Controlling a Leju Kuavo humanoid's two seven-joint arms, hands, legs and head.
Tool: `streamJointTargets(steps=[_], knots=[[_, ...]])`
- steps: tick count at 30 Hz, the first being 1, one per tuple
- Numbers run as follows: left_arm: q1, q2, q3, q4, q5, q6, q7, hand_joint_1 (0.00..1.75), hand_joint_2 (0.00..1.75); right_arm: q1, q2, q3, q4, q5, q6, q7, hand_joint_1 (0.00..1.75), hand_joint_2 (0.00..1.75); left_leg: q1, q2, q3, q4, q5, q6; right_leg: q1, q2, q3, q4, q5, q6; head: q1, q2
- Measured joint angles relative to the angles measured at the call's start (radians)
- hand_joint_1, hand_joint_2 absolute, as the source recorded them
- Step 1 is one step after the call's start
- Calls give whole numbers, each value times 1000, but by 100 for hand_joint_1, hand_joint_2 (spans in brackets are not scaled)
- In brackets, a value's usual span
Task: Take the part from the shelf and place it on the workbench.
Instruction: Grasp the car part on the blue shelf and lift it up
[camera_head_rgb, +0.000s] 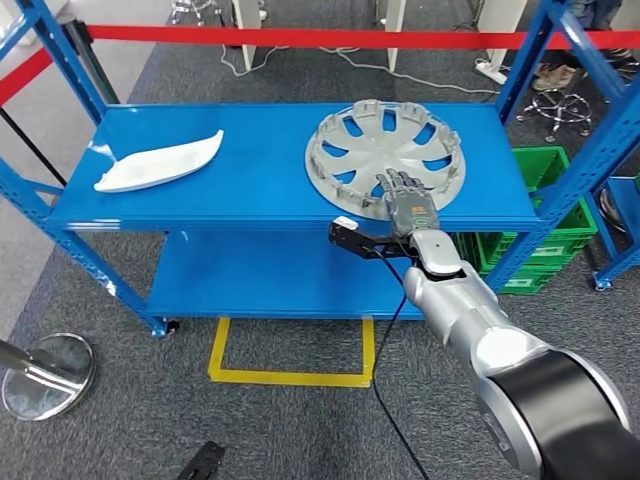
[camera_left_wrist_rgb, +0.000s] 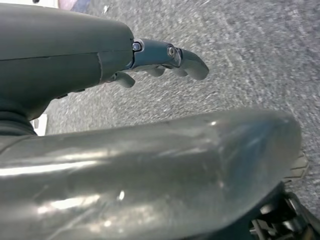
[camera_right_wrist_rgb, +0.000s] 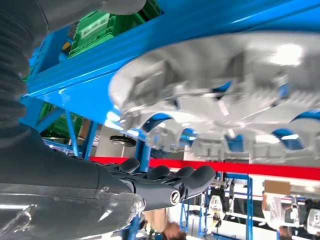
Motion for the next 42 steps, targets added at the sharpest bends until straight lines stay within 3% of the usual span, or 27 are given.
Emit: streamJointTargets(steps=[2,3,5,6,7,8,9,11,13,15,18,21,23,25,27,35,39,42], knots=[[0,-1,0,0,0,0,1,0,0,-3,0,0,-2,0,0,1,0,175,4,-2,9,-8,-4,5,0,-3,-4,14,-17,7,0,0],[-1,-1,0,0,0,0,1,0,0,-3,0,0,-2,1,2,2,0,175,6,-2,15,-13,-6,9,2,-4,-20,49,-38,7,1,0],[0,-2,0,0,0,1,1,0,0,2,0,0,-1,1,9,4,0,175,6,-2,26,-15,-14,16,4,-5,-82,172,-91,3,2,0],[1,-2,0,0,0,1,0,0,0,8,0,0,1,2,17,5,0,175,6,-2,32,-15,-18,17,5,-5,-117,234,-107,3,2,0],[2,-2,0,0,0,1,0,0,0,14,0,0,3,3,27,7,0,175,7,-3,38,-15,-23,18,5,-5,-144,270,-105,5,2,0],[2,-2,0,0,2,1,-1,0,0,19,0,0,5,4,40,8,0,175,8,-4,45,-14,-28,16,3,-6,-155,270,-82,10,2,0],[2,-2,0,0,4,1,-2,0,0,20,0,0,6,6,56,10,0,175,9,-6,52,-13,-34,14,1,-8,-149,231,-40,15,2,0],[1,-2,0,0,7,0,-4,0,0,13,-1,0,9,11,106,14,0,175,10,-9,66,-8,-48,4,-5,-13,-109,105,51,28,2,0],[0,-1,0,0,7,-2,-5,0,0,6,-1,0,15,19,171,19,0,175,8,-11,68,-1,-56,-6,-8,-14,-75,22,78,26,1,0],[-2,0,0,0,6,-3,-5,0,0,3,-1,1,20,29,231,27,0,175,5,-12,64,2,-57,-5,-9,-11,-67,5,70,17,-1,0],[-4,1,0,0,4,-5,-5,0,0,-6,0,4,23,40,309,40,0,175,4,-12,64,1,-50,8,-10,-3,-69,5,72,14,-3,0],[-11,0,0,0,4,-8,-5,0,0,-20,1,10,27,49,387,58,0,175,5,-10,68,-5,-49,12,-6,0,-68,5,69,6,-3,0],[-12,-1,0,0,4,-10,-5,0,0,-26,0,12,29,53,415,68,0,175,7,-9,71,-11,-52,2,-2,0,-67,5,67,1,-2,0],[-12,-2,0,0,4,-11,-4,0,0,-29,0,13,31,54,438,79,0,175,11,-9,72,-14,-53,-16,1,-2,-67,6,67,-2,-2,0],[-12,-3,-1,0,3,-12,-3,0,0,-35,0,13,32,54,479,94,0,175,12,-9,73,-15,-53,-24,2,-2,-66,5,68,-4,-2,0],[-12,-6,-1,0,2,-15,-2,0,0,-43,0,13,39,54,530,111,0,175,11,-9,78,-14,-51,-22,1,-3,-55,-5,74,-1,-1,0],[-12,-6,-1,0,1,-15,-1,0,0,-50,0,14,42,59,566,112,175,175,10,-9,78,-14,-51,-21,0,-3,-52,-7,76,2,-2,0],[-12,-6,-1,0,2,-15,1,0,0,-53,1,20,43,70,576,100,175,175,10,-9,79,-14,-51,-21,0,-3,-50,-9,76,2,-2,0]])
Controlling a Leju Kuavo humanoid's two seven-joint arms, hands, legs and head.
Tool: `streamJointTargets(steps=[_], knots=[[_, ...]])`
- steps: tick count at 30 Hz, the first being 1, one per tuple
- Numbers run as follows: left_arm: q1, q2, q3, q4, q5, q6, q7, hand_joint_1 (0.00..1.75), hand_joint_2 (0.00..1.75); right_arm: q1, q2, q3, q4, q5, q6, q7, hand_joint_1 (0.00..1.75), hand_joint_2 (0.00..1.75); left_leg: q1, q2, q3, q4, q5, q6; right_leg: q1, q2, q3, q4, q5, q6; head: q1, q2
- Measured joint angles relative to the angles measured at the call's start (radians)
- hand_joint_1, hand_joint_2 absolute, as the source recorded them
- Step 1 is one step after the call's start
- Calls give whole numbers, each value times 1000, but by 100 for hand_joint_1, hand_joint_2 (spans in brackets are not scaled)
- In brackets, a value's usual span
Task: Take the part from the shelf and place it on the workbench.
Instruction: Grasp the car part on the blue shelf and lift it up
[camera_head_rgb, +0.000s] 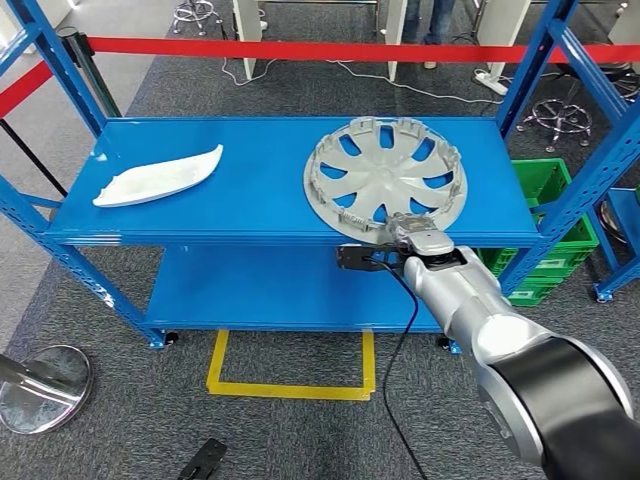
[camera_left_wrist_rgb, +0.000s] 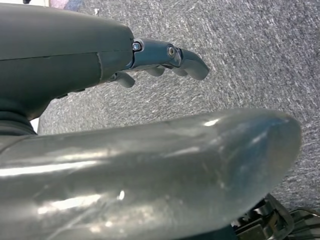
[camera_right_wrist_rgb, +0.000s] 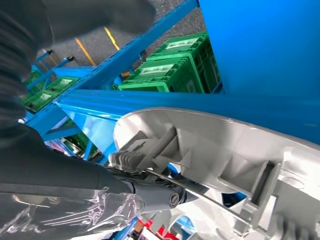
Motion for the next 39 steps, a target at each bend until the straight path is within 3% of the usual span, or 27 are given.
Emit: streamJointTargets(steps=[11,39], knots=[[2,1,0,0,2,6,0,0,0,1,8,22,0,7,-92,-39,175,175,0,0,1,0,0,0,0,0,1,0,0,0,0,0],[9,9,0,0,9,15,3,0,0,20,20,23,-3,-25,-185,-83,175,175,0,0,1,0,0,1,-1,-1,2,-1,1,1,0,0]])
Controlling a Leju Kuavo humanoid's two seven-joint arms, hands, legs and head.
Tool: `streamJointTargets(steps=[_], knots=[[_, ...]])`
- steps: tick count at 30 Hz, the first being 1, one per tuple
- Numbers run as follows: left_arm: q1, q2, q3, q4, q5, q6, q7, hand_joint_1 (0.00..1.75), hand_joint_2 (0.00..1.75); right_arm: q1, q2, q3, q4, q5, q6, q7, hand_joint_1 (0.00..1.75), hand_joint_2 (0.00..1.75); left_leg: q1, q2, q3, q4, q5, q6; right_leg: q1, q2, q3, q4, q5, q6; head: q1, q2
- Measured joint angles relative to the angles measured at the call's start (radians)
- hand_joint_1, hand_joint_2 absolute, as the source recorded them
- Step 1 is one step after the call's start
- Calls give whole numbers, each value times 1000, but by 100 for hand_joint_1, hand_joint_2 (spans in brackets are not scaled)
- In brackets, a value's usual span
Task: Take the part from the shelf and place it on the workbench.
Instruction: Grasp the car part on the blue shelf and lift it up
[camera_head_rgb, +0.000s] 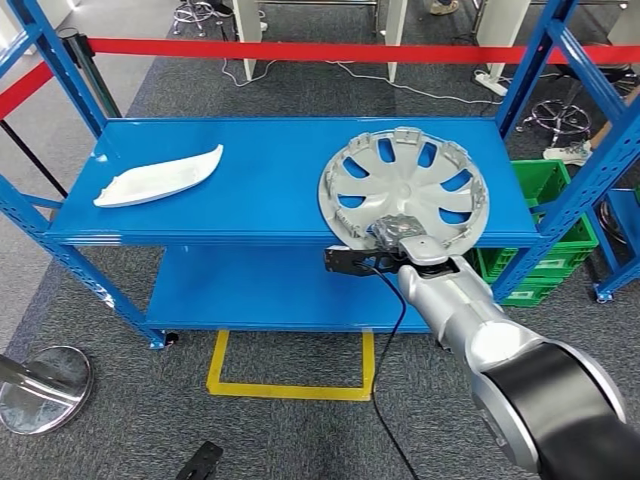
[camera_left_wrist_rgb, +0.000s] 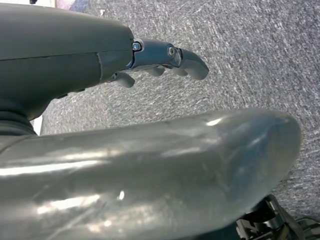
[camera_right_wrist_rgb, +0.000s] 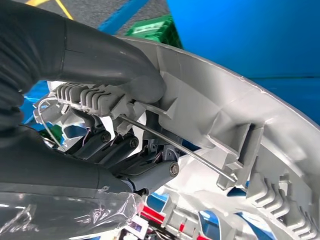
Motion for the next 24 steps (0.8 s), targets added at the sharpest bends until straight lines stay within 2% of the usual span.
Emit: streamJointTargets(steps=[9,14,18,24], knots=[[6,0,1,0,10,7,-1,0,0,-16,21,0,-21,-8,-78,-26,175,175,0,-1,-3,0,0,0,0,-1,-2,0,0,0,0,0],[14,1,6,0,28,21,-13,0,0,-31,32,0,-72,-6,-222,-49,175,175,0,0,-5,0,0,0,0,0,-4,0,0,0,0,0],[25,2,15,0,46,33,-39,0,0,-50,38,17,-184,-24,-308,-60,175,175,-1,-1,-5,0,0,0,0,-1,-6,0,0,1,0,0],[37,6,33,0,69,53,-75,0,0,-29,15,81,-433,-87,-345,-44,175,175,-1,0,-6,0,0,0,0,-1,-7,0,0,0,0,0]])
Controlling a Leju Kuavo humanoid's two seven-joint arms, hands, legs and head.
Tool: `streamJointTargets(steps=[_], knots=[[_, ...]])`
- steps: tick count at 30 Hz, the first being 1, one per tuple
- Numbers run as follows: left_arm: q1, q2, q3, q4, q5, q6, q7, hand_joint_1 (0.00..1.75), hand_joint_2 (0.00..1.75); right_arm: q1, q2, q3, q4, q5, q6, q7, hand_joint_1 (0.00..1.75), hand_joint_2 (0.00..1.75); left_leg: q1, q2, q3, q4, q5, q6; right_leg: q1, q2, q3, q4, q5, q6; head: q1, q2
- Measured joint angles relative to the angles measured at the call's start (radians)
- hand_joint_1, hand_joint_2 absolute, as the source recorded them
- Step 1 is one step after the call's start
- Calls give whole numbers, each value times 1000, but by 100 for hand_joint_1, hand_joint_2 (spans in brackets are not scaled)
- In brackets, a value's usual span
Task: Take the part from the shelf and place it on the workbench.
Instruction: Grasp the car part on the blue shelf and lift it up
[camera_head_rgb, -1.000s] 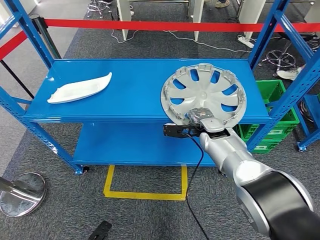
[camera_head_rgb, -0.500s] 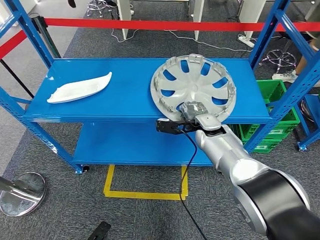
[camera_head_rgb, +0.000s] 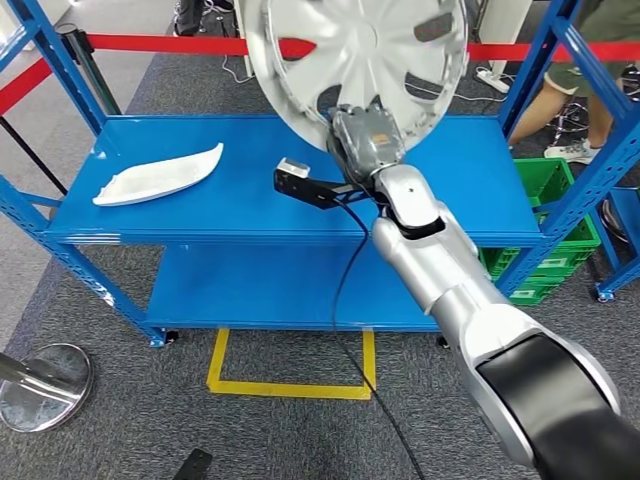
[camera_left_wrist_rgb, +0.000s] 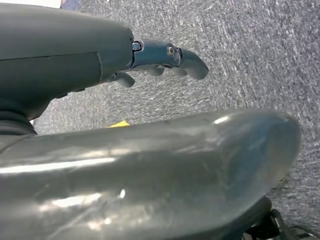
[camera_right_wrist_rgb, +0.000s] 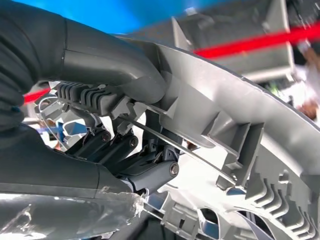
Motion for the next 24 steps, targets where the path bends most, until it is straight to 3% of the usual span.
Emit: streamJointTargets(steps=[2,6,18,24], knots=[[3,0,4,0,5,1,-12,0,0,16,-13,16,-68,-11,-6,4,175,175,0,0,0,0,0,0,0,0,0,0,0,0,0,0],[7,0,14,0,8,1,-21,0,175,40,-33,36,-158,-18,-11,9,175,175,0,0,-1,0,0,0,-1,0,0,0,0,0,0,0],[17,3,30,0,40,55,-28,0,175,82,-77,88,-293,-91,-14,19,175,175,0,0,-2,0,0,1,-1,0,-1,0,1,1,0,0],[25,3,55,0,71,60,-16,0,175,156,-94,126,-367,-107,-69,10,175,175,-3,0,-2,2,-2,4,-3,0,-1,-2,0,1,0,0]])
